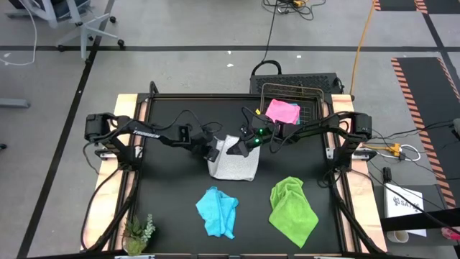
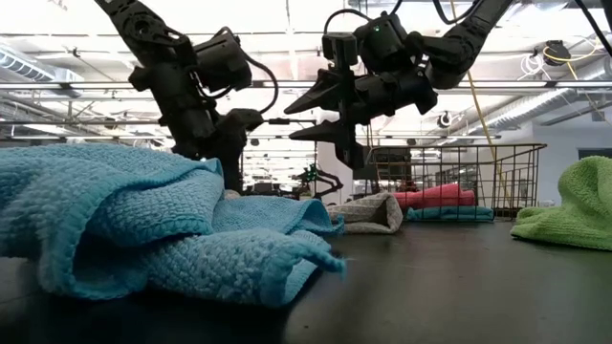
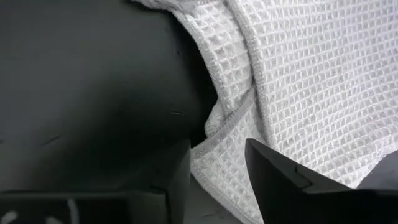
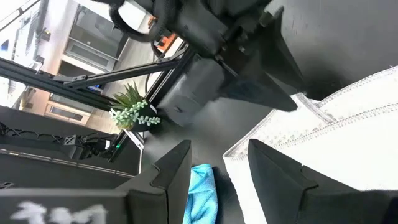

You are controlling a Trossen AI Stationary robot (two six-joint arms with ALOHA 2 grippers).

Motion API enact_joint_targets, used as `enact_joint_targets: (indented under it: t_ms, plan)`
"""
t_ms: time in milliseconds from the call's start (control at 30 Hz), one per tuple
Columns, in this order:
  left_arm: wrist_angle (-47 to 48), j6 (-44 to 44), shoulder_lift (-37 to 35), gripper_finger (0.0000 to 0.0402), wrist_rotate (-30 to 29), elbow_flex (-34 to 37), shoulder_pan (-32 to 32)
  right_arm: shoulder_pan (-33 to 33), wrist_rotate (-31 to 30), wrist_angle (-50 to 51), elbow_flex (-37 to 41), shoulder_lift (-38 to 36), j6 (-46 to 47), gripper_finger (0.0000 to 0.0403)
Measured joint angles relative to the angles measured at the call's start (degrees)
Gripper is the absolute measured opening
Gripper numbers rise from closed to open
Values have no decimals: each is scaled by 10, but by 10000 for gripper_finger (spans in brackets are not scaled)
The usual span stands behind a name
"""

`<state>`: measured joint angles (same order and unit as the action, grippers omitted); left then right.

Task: Fold microfiber towels
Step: Fold the gray towel

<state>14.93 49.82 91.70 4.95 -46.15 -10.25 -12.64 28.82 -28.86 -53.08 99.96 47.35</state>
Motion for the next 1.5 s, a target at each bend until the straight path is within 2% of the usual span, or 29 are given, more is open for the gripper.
enact_joint_targets:
  t_ms: [467,600,800,867,1033,1133,1233,1367,1500]
  plan:
    - [-19,26,21,154,13,0,5,0,0,5,0,0,0,153]
    - [-42,35,21,118,29,0,14,0,0,5,0,0,0,153]
    - [-69,40,21,28,28,0,24,0,0,5,0,0,0,153]
    - [-76,32,21,10,26,0,24,0,0,5,0,0,0,153]
    - [-105,35,21,20,24,0,15,0,6,18,0,0,-4,153]
    - [-120,40,21,18,35,0,16,1,6,49,0,0,-54,148]
    - [-119,44,21,7,56,0,22,-2,-3,92,0,-2,-91,132]
    - [-99,63,21,12,65,0,37,-9,-4,170,-14,-11,-132,106]
    - [-91,96,21,6,84,0,57,-8,-2,183,-22,-17,-148,88]
